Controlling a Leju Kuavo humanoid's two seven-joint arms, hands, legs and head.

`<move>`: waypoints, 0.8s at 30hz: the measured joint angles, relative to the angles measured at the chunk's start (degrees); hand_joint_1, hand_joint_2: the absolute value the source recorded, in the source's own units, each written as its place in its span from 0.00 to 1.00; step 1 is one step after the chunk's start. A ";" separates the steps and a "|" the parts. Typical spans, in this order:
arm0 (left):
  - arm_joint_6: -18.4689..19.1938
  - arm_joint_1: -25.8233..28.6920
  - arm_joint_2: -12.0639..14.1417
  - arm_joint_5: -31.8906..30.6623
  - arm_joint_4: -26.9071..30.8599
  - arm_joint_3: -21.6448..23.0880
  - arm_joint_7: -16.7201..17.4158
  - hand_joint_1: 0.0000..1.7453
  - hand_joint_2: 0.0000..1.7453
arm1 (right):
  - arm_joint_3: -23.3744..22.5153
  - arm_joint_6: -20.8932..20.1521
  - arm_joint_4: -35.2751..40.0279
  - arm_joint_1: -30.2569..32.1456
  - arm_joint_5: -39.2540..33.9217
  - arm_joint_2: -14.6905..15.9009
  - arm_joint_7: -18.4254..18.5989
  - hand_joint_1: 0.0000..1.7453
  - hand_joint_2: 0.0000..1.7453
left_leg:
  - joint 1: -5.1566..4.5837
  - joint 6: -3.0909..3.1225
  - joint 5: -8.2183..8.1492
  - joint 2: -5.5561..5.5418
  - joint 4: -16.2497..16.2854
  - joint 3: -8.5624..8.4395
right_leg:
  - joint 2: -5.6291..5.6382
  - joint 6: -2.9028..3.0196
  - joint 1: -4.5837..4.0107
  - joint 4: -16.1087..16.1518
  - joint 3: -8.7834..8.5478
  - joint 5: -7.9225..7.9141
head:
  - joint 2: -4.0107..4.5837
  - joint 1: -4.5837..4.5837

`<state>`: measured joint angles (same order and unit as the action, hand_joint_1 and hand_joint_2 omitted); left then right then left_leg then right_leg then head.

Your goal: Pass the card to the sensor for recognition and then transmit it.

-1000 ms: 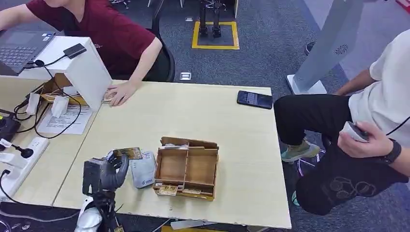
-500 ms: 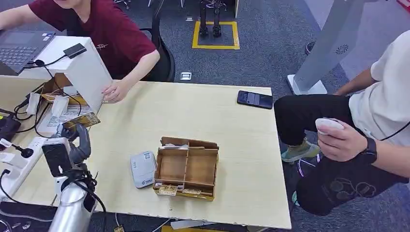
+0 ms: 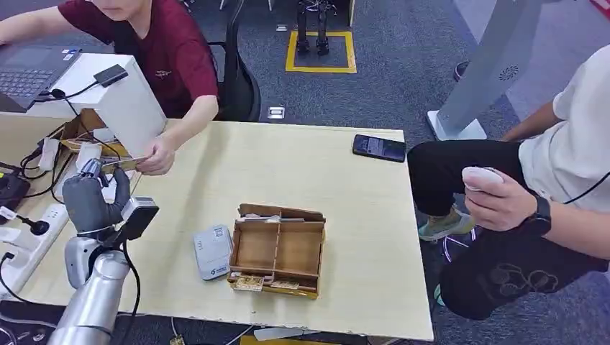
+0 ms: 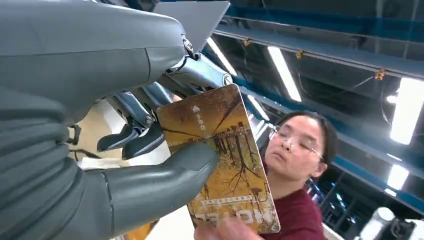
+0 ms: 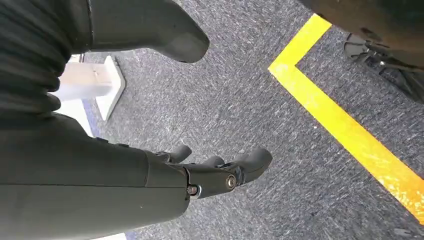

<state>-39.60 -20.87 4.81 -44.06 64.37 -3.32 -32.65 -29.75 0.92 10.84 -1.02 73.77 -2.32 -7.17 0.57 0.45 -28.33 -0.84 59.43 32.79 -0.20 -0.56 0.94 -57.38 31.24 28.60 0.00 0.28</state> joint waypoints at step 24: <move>13.78 1.65 0.07 19.99 1.52 3.90 2.45 0.00 1.00 | -0.02 0.22 -0.04 0.11 -1.29 0.00 0.33 0.00 1.00 | 0.00 0.00 0.00 0.02 0.00 0.04 | 0.05 0.00 0.00 0.00 0.03 0.00 | -0.02 -0.02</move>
<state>-25.82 -19.21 4.87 -24.07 65.89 0.58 -30.21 -29.77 1.14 10.80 -0.91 72.48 -2.32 -6.84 0.57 0.45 -28.34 -0.82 59.43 32.83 -0.15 -0.56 0.94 -57.37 31.27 28.60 -0.02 0.26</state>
